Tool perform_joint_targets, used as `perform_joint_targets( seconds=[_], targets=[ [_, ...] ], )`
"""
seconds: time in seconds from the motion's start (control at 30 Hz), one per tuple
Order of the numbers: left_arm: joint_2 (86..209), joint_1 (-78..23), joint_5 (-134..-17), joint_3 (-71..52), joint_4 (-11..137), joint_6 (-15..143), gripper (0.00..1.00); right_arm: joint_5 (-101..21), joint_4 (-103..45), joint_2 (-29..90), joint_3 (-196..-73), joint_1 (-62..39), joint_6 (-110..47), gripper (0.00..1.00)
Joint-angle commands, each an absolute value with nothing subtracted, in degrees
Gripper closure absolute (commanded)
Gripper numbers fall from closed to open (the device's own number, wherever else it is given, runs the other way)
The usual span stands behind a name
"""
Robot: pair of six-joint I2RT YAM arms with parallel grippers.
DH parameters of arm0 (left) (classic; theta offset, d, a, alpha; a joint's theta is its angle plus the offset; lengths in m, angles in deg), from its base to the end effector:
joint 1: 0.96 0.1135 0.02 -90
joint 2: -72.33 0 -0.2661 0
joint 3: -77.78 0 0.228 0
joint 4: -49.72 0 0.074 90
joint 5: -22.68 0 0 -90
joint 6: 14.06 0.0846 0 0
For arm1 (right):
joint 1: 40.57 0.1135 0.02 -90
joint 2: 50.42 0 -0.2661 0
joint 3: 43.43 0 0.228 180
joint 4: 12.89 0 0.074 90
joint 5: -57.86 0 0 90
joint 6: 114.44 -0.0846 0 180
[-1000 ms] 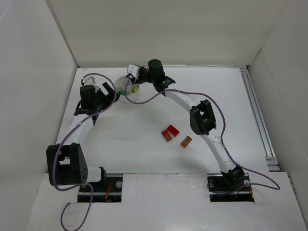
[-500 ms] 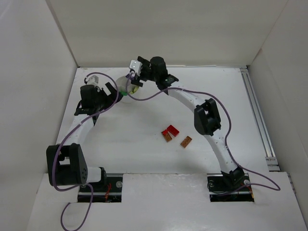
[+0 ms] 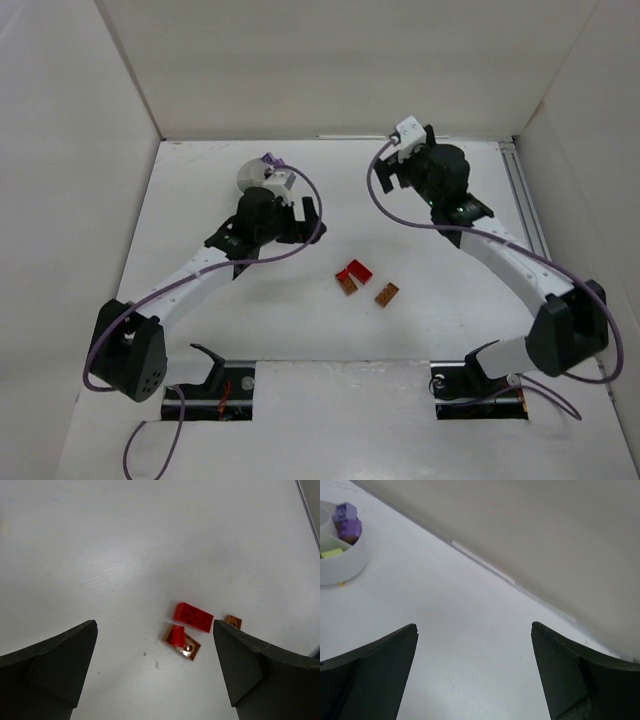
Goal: Sort the legos into containers by color
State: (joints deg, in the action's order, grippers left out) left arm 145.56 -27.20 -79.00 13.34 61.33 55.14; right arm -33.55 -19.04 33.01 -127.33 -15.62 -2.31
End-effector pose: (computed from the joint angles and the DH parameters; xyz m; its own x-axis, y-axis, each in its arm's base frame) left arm 0.2755 -0.1549 0.2788 -0.5065 -0.1381 -0.8511 0.4528 0.7974 -0.3988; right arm 0.3394 0.1602 0.3640 0.0841 -0.3762 -0.9227 -0.4450 0.8143 -0.3726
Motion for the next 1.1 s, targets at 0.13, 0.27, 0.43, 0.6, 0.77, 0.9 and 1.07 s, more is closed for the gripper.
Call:
perform_joint_targets(
  seconds=[0.13, 0.27, 0.43, 0.6, 0.77, 0.9, 1.07],
  targets=[
    [151.95, -40.14, -74.97, 9.71, 62.77, 57.22, 0.08, -20.71, -28.31, 12.17, -107.05, -20.0, -16.79, 0.0],
    [157.4, -46.04, -70.84, 6.37, 66.63, 57.83, 0.16, -20.18, -31.12, 5.67, -101.59, -20.53, -16.8, 0.0],
    [163.47, -47.89, -68.8, 3.21, 69.63, 58.35, 0.35, -18.69, -33.06, 3.63, -99.82, -21.15, -16.8, 0.0],
    [165.93, -49.39, -68.03, 1.88, 70.95, 58.36, 0.4, -18.69, -34.12, 4.32, -100.34, -21.67, -16.8, 0.0],
    [166.99, -51.31, -65.22, 2.5, 71.48, 57.83, 0.41, -18.16, -35.26, 5.03, -100.96, -21.67, -16.27, 0.0],
    [169.09, -51.85, -64.59, 1.09, 72.61, 58.44, 0.5, -18.16, -35.87, 5.03, -100.96, -21.67, -15.74, 0.0],
    [170.94, -51.85, -59.41, 0.04, 73.67, 57.83, 0.5, -17.63, -36.4, 4.51, -100.96, -21.67, -15.74, 0.0]
  ],
)
